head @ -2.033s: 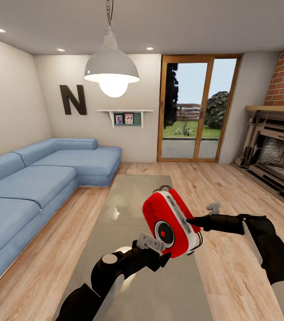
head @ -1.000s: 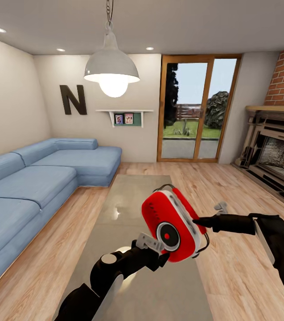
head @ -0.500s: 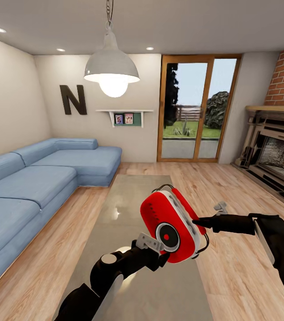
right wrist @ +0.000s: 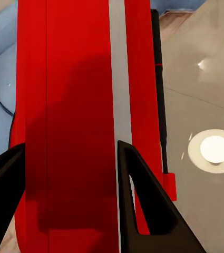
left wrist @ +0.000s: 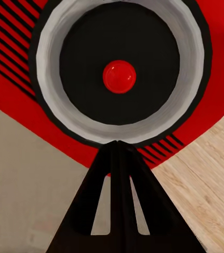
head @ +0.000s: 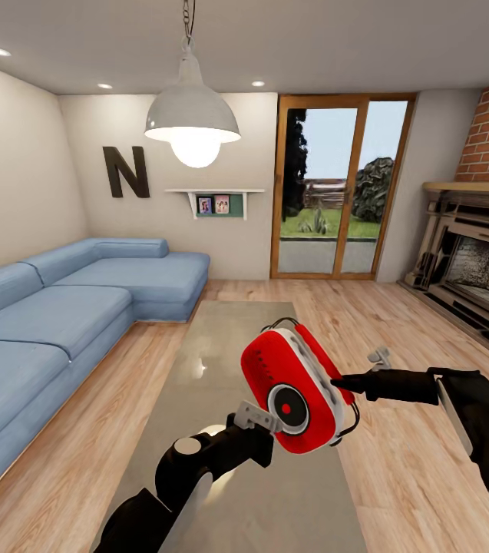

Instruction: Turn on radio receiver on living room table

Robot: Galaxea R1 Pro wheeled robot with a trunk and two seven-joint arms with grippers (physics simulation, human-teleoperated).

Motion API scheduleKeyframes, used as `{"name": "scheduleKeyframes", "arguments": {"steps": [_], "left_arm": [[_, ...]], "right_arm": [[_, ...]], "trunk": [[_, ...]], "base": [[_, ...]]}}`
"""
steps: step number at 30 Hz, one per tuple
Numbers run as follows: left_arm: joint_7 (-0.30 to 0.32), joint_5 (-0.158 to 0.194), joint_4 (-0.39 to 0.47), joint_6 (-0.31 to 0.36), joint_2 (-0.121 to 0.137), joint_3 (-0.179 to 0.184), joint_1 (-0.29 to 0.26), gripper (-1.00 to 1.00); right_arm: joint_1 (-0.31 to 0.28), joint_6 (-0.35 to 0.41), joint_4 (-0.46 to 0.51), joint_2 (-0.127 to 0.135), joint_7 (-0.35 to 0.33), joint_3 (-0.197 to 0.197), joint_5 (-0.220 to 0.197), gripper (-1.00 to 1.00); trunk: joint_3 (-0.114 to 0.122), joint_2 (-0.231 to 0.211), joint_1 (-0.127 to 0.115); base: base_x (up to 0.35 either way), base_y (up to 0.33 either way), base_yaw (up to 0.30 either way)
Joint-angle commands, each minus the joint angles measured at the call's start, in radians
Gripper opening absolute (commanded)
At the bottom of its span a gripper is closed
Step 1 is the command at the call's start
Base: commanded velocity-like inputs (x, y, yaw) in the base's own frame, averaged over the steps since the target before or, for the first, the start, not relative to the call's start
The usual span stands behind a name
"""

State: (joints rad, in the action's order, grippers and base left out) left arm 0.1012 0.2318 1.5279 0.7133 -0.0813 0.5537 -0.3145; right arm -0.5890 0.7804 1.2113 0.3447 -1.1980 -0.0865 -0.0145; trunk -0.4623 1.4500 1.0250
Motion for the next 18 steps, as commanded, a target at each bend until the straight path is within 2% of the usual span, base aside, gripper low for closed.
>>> {"name": "scheduleKeyframes", "arguments": {"steps": [1,18], "left_arm": [[0.0,0.0,0.0,0.0,0.0,0.0,0.0,-1.0],[0.002,0.003,0.02,-0.001,-0.011,0.004,0.0,-1.0]], "right_arm": [[0.0,0.002,0.001,0.0,0.0,0.0,-0.005,-1.0],[0.0,0.003,0.001,-0.006,0.0,0.004,-0.005,-1.0]], "trunk": [[0.0,0.0,0.0],[0.0,0.0,0.0]], "base": [[0.0,0.0,0.0],[0.0,0.0,0.0]]}}
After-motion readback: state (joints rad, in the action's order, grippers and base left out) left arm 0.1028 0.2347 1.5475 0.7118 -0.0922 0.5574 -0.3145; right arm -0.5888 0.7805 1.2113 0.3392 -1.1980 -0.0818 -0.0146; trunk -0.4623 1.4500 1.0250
